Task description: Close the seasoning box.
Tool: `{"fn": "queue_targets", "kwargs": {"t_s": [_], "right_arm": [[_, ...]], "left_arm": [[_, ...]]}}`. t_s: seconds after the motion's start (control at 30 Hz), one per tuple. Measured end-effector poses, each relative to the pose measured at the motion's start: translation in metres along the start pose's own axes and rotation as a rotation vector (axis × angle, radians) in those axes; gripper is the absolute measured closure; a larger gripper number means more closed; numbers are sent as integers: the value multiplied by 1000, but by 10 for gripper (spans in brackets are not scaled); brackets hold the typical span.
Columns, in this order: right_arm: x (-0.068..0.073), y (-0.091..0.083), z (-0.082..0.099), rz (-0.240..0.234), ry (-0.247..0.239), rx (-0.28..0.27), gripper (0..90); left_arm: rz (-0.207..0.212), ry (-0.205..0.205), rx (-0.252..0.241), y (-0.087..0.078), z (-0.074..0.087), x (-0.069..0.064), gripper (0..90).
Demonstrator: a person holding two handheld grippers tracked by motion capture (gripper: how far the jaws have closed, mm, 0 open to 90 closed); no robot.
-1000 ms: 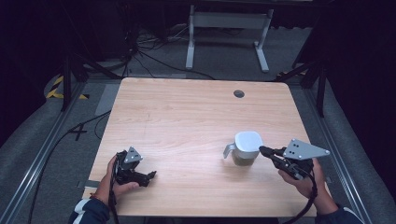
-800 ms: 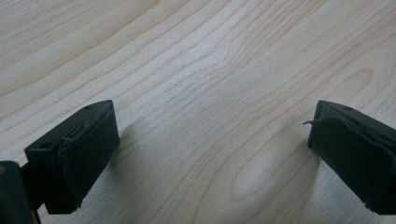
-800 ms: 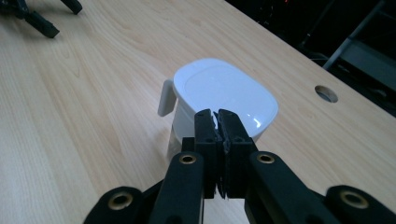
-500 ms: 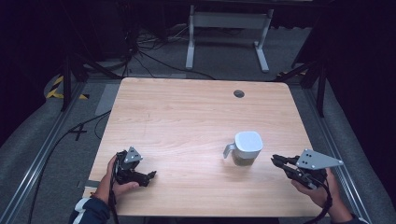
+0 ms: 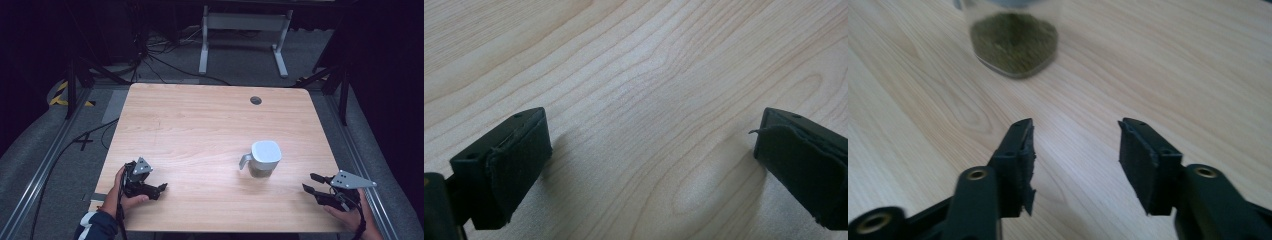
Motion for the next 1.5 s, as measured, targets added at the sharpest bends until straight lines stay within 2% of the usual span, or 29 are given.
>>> {"fn": "queue_targets", "kwargs": {"t_s": [0.1,0.3,0.33,0.6,1.03,1.5], "right_arm": [[-2,2,15,-5,33,12,404],[2,9,39,-25,29,92,334],[3,9,41,-35,34,90,328],[0,11,43,-36,81,98,287],[1,10,43,-45,77,101,276],[0,10,44,-34,84,103,257]], "left_arm": [[1,-1,0,0,0,0,22],[0,0,0,0,0,0,22],[0,0,0,0,0,0,22],[0,0,0,0,0,0,22],[2,1,-1,0,0,0,22],[1,1,-1,0,0,0,22]]}}
Point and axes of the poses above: each handheld gripper's, and its own axes: y roughly forward along the jaws, z roughly out of its underside, x roughly to its left, the point moved 10 cm from there along y, roughly forward along the jaws, and after that the axes turned 1 degree about z, right-handed, at the moved point
